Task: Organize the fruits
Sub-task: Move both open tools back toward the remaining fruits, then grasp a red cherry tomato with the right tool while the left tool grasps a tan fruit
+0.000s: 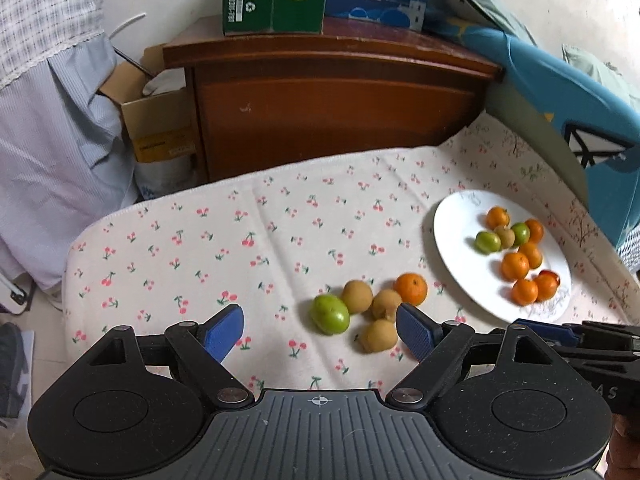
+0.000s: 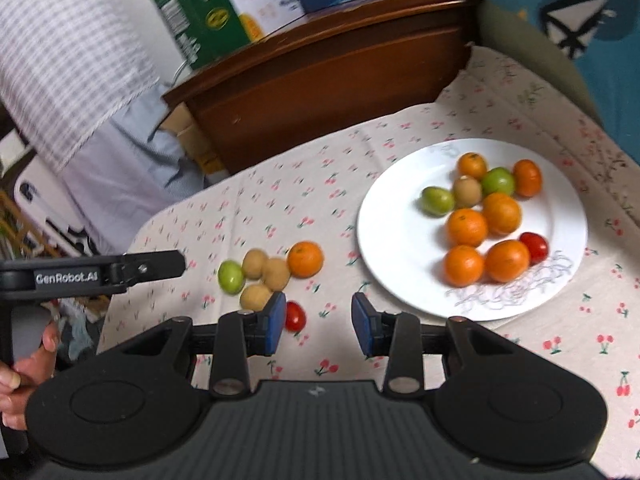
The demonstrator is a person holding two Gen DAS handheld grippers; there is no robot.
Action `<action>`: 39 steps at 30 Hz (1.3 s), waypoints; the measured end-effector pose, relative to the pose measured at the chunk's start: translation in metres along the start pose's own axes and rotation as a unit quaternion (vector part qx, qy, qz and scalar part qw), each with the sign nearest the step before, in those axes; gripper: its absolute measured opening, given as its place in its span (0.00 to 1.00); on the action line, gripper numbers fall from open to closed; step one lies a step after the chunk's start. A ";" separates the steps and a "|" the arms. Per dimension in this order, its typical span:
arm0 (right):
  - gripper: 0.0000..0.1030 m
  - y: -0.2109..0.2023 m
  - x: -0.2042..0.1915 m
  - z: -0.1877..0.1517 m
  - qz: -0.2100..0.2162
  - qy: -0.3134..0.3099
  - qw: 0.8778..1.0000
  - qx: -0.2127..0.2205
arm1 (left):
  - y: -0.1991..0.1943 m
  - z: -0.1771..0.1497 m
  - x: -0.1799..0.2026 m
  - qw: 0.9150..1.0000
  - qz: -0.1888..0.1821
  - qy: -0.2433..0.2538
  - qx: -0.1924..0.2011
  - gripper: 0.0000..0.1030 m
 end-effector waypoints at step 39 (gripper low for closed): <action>0.17 0.033 0.004 -0.017 -0.040 -0.092 0.995 -0.023 | 0.031 -0.025 0.035 0.999 -0.042 0.021 -0.026 0.76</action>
Point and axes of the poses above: each gripper's, at about its wrist camera, not at the fingertips, and y roughly the way its jaws point, x to its right, z to its top, the point moved 10 cm from there along y, roughly the way its jaws point, and after that the axes turned 10 degrees about z, right-handed, at the moved point
